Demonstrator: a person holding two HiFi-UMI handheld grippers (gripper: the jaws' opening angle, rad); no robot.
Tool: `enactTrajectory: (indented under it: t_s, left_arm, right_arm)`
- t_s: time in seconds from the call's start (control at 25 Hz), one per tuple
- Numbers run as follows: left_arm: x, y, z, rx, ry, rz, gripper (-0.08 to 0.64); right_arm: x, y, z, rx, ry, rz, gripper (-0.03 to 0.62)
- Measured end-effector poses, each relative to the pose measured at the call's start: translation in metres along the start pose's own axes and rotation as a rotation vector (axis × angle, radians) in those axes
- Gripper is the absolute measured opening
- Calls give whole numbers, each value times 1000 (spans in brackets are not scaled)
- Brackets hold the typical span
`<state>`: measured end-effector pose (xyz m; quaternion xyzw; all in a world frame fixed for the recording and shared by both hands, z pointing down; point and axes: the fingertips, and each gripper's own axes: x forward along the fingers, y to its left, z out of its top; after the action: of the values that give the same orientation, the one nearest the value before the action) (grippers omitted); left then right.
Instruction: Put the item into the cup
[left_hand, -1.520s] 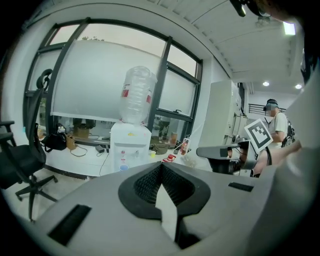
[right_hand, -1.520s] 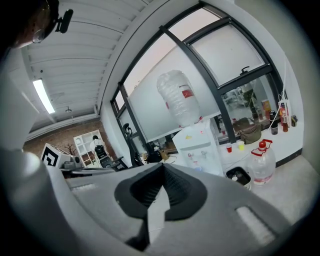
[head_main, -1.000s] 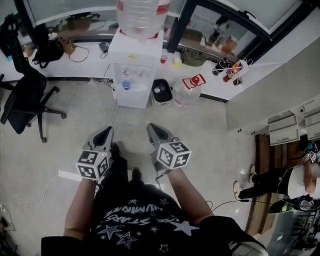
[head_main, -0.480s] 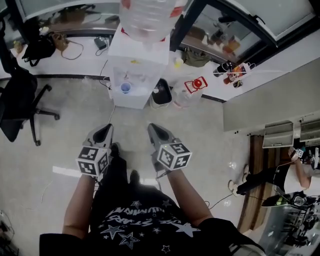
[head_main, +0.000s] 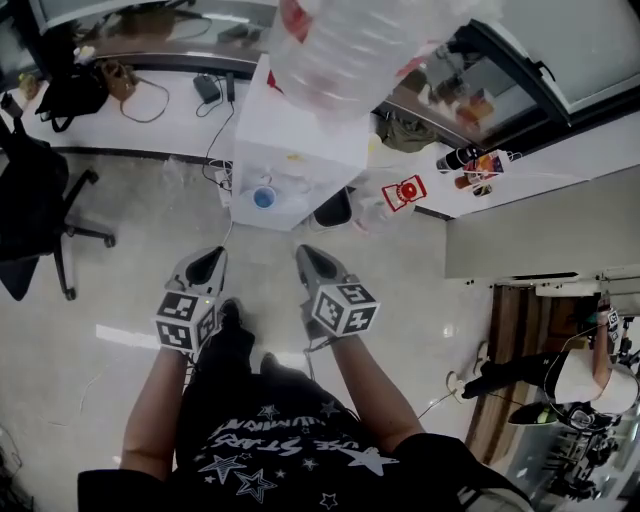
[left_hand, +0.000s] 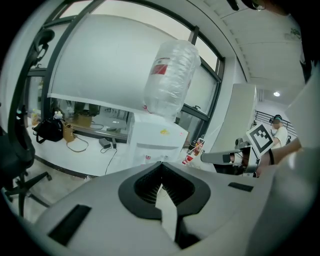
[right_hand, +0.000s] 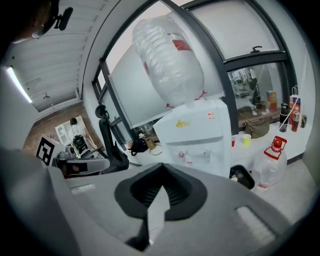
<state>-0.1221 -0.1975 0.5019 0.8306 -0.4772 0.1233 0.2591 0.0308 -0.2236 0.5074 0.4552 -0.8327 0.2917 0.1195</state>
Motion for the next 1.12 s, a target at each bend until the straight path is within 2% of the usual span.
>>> enactTrajectory:
  t_s: [0.2, 0.6, 0.92, 1.12]
  left_arm:
    - [23, 34, 7, 23, 36, -25, 5]
    - [63, 67, -8, -16, 60, -60, 5]
    - [95, 89, -23, -49, 54, -39, 5]
    - [110, 105, -42, -113, 58, -18, 5]
  right_arm:
    - [48, -8, 4, -6, 26, -31, 0]
    - [102, -27, -5, 10, 46, -110, 0]
    - [140, -50, -21, 17, 69, -101, 0]
    - [167, -61, -37, 33, 83, -82, 0]
